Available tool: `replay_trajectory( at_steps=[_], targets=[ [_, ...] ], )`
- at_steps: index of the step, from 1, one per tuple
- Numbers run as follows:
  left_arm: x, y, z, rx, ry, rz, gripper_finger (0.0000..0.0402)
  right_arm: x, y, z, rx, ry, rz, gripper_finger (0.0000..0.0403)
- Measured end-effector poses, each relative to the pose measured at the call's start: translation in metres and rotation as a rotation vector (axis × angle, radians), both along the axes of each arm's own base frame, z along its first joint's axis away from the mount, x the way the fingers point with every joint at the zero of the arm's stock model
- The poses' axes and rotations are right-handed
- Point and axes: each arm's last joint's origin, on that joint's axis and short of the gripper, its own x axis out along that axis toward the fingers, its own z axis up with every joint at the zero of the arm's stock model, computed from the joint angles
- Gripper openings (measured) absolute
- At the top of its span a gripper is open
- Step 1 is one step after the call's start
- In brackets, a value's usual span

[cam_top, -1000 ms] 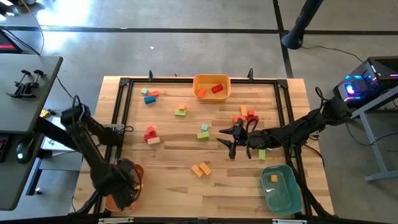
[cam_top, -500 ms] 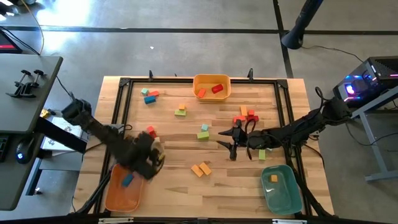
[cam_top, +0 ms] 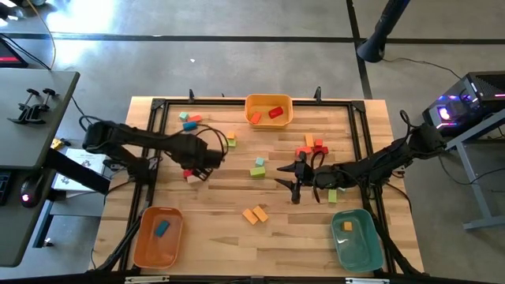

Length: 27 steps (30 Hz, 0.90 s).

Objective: Sort blocks by size
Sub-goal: Put the left orange square block into the blue bin

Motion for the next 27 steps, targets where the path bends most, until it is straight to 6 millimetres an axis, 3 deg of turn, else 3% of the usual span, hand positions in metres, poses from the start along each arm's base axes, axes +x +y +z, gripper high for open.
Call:
replay_trajectory(
  at_steps=[3,9,27],
  targets=[
    [-0.003,0.013,-0.018,-0.134,-0.019,-0.040,0.0234,0.000,0.000,0.000,0.002,0.004,0.000,0.0181],
    [-0.013,0.031,-0.035,-0.144,0.001,-0.023,0.0230,0.000,0.000,0.000,0.002,0.004,-0.001,0.0181],
    [-0.015,0.046,-0.044,-0.181,-0.055,-0.069,0.0226,0.000,0.000,-0.001,0.026,0.005,-0.008,0.0181]
  ],
)
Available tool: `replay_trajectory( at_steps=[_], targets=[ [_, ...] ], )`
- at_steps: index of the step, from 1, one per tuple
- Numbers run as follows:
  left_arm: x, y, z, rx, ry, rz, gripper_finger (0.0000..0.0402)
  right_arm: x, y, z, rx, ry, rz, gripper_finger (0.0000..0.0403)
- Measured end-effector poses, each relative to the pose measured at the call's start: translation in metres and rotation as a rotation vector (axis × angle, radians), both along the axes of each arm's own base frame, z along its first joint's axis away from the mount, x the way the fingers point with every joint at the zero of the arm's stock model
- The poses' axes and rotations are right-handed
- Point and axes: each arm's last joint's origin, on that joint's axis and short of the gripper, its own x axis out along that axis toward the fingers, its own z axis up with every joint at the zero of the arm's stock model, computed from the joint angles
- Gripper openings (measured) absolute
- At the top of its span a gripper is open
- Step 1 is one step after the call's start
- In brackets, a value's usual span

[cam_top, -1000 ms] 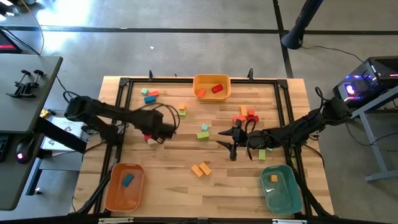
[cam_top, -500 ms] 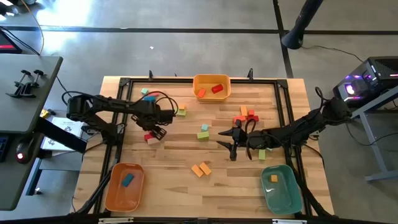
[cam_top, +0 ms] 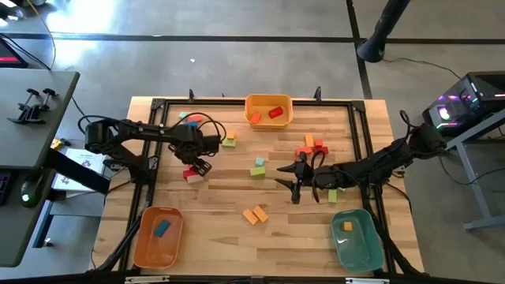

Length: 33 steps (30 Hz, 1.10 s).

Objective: Sort blocks by size
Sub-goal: Put the left orange square block into the blue bin

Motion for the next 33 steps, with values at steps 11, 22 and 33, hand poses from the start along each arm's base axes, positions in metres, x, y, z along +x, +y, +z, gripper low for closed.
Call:
replay_trajectory(
  at_steps=[11,22,33],
  targets=[
    [-0.005,0.003,-0.010,-0.006,-0.021,0.004,0.0144,-0.001,0.000,-0.002,0.032,0.021,0.007,0.0181],
    [0.000,0.007,-0.009,0.111,-0.031,-0.031,0.0086,-0.001,0.000,-0.004,0.045,0.030,0.006,0.0181],
    [0.010,0.014,0.018,0.166,-0.103,-0.084,0.0158,-0.001,0.000,-0.004,0.046,0.030,0.006,0.0181]
  ],
)
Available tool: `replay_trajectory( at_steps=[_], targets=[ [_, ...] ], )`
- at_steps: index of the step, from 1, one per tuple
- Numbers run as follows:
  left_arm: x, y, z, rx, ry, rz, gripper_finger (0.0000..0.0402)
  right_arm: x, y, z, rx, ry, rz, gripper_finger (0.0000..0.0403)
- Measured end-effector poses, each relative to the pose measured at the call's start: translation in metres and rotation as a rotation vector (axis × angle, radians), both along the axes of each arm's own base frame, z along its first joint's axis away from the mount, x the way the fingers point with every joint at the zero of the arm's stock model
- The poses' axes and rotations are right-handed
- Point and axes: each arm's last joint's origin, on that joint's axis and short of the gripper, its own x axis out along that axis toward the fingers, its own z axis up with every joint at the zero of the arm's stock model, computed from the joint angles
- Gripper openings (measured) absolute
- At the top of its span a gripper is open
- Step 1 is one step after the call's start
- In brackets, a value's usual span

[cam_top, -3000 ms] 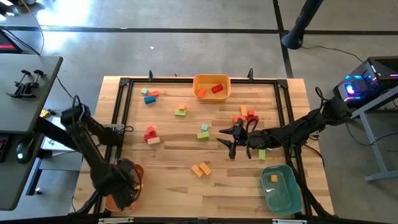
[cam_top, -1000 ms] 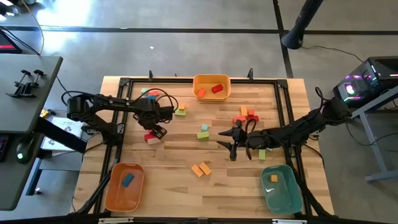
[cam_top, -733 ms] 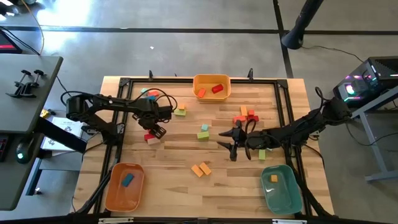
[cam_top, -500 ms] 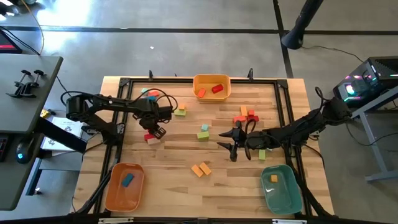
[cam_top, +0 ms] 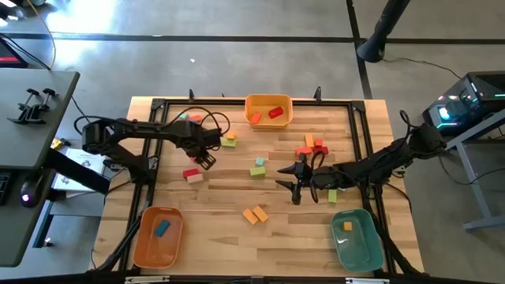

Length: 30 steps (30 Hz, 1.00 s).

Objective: Sort blocks by size
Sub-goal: Put the left orange square block into the blue bin

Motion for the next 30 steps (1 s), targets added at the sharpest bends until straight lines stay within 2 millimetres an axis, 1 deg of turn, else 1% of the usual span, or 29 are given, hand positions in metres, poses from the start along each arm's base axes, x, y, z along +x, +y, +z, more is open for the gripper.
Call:
replay_trajectory(
  at_steps=[4,7,9,13,17,20,23,26,28,29,30],
  targets=[
    [-0.008,0.004,0.005,-0.006,0.022,0.031,0.0208,0.000,0.000,0.000,0.000,0.000,0.000,0.0181],
    [-0.010,0.007,0.006,-0.011,0.019,0.042,0.0241,0.000,0.000,0.000,0.000,0.000,0.000,0.0181],
    [-0.011,0.010,0.003,-0.031,0.013,0.046,0.0253,0.000,0.000,0.000,0.000,0.001,0.000,0.0181],
    [-0.020,0.013,-0.017,-0.078,0.002,0.081,0.0254,0.000,0.000,0.000,0.003,0.002,-0.001,0.0181],
    [-0.029,0.013,-0.033,-0.081,0.003,0.111,0.0243,0.000,0.000,-0.001,0.013,0.005,-0.005,0.0181],
    [-0.026,0.012,-0.043,-0.078,-0.071,0.097,0.0226,0.000,0.000,-0.001,0.013,0.004,-0.007,0.0181],
    [-0.025,0.010,-0.051,-0.099,-0.134,0.076,0.0195,0.001,-0.005,-0.001,0.046,-0.001,-0.036,0.0181],
    [-0.024,0.010,-0.052,-0.093,-0.162,0.057,0.0149,0.001,-0.010,-0.003,0.059,0.020,-0.046,0.0181],
    [-0.020,0.008,-0.052,-0.080,-0.191,0.041,0.0113,0.002,-0.011,-0.004,0.029,0.045,0.042,0.0181],
    [-0.015,0.008,-0.051,-0.066,-0.246,0.028,0.0103,0.002,-0.011,-0.004,0.002,0.054,0.101,0.0181],
    [-0.006,0.007,-0.048,-0.052,-0.328,0.006,0.0103,0.003,-0.011,-0.004,-0.038,0.059,0.153,0.0181]
  ],
)
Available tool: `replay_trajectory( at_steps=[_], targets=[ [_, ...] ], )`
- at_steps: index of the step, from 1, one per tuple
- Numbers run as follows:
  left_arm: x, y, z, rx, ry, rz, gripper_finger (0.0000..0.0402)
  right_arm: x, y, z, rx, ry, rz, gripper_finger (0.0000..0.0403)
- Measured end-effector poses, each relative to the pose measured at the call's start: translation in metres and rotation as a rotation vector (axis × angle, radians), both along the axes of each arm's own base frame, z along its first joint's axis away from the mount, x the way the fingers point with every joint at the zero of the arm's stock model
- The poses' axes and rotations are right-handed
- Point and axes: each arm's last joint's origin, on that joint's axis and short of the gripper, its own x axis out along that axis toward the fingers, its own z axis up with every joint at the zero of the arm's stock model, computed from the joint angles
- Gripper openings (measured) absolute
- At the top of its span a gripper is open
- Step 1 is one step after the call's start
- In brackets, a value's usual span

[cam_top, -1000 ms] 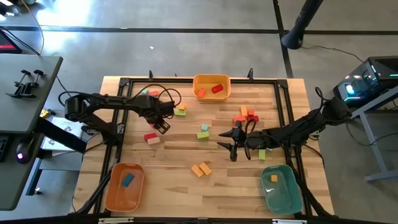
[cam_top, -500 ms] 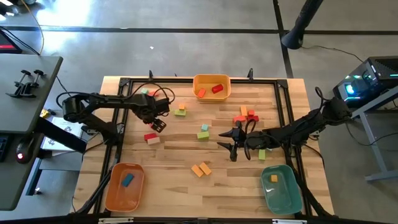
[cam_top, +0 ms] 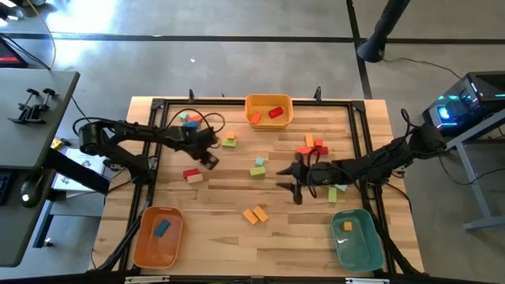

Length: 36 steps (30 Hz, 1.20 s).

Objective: Sort blocks by size
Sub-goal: Put the left orange square block into the blue bin

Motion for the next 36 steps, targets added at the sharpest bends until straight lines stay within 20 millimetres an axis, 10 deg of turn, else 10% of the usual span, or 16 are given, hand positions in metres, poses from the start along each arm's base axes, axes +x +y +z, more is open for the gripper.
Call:
replay_trajectory(
  at_steps=[8,15,24,36],
  targets=[
    [0.064,-0.030,0.039,0.163,-0.696,-0.322,0.0103,0.008,0.020,0.023,-0.397,-0.129,0.180,0.0181],
    [0.077,-0.055,0.054,0.328,-1.178,-0.457,0.0103,0.030,0.034,0.072,-0.643,-0.059,0.011,0.0203],
    [0.092,-0.077,0.043,0.215,-1.520,-0.638,0.0103,0.044,0.045,0.112,-0.755,0.025,0.054,0.0240],
    [0.122,-0.079,0.031,0.070,-1.575,-0.657,0.0103,0.067,0.068,0.083,-1.052,0.118,-0.035,0.0229]
  ],
)
